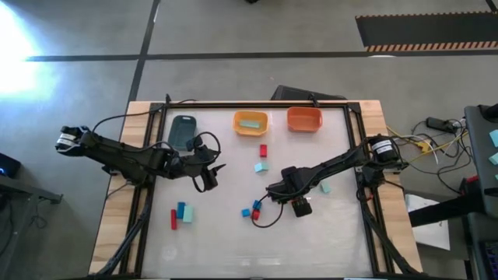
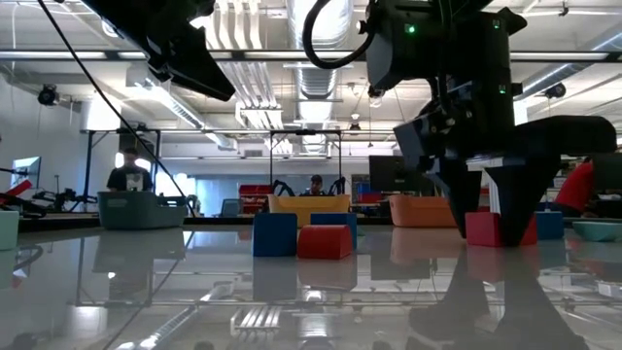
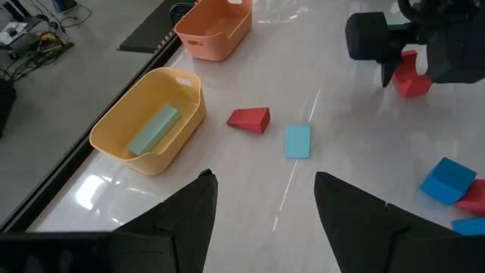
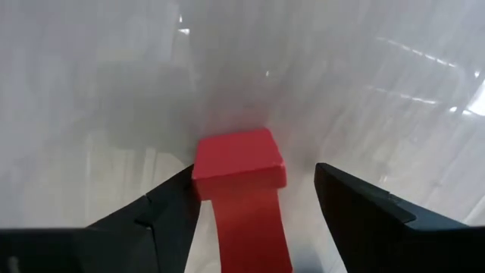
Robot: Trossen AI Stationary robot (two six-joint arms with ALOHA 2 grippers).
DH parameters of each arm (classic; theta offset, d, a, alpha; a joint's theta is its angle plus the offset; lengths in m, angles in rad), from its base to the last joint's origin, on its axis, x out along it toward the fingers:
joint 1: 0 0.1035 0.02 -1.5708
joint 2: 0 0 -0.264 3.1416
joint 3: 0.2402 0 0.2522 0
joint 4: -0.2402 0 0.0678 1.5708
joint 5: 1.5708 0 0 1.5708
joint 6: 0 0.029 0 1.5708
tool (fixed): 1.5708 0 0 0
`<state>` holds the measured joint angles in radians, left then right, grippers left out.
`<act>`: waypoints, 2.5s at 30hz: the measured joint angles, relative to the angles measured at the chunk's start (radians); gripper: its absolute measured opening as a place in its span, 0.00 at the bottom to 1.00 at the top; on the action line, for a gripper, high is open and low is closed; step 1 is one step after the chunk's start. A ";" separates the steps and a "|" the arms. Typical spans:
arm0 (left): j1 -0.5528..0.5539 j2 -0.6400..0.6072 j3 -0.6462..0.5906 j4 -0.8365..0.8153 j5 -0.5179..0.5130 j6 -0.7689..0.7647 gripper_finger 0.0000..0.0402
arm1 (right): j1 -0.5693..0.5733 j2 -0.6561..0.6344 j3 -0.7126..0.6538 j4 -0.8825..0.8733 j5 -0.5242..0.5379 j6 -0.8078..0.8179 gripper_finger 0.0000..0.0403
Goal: Sort & place blocks by color
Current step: Put the red arch block into the orange bin
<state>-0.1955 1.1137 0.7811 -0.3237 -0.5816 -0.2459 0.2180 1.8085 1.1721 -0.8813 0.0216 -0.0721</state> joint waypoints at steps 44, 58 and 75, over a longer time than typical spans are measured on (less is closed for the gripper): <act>0.000 0.000 0.002 0.008 0.000 0.048 0.51 | -0.773 -0.123 0.246 -0.224 0.063 -0.365 0.29; 0.000 0.001 0.002 0.028 -0.001 0.051 0.51 | -0.984 -0.031 0.246 -0.103 0.058 -0.501 0.29; 0.000 0.001 0.000 0.027 -0.002 0.050 0.51 | -0.985 -0.001 0.245 -0.056 0.095 -0.496 0.49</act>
<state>-0.1959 1.1145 0.7815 -0.2962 -0.5835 -0.1959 -0.7666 1.8079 1.4174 -0.9377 0.1165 -0.5683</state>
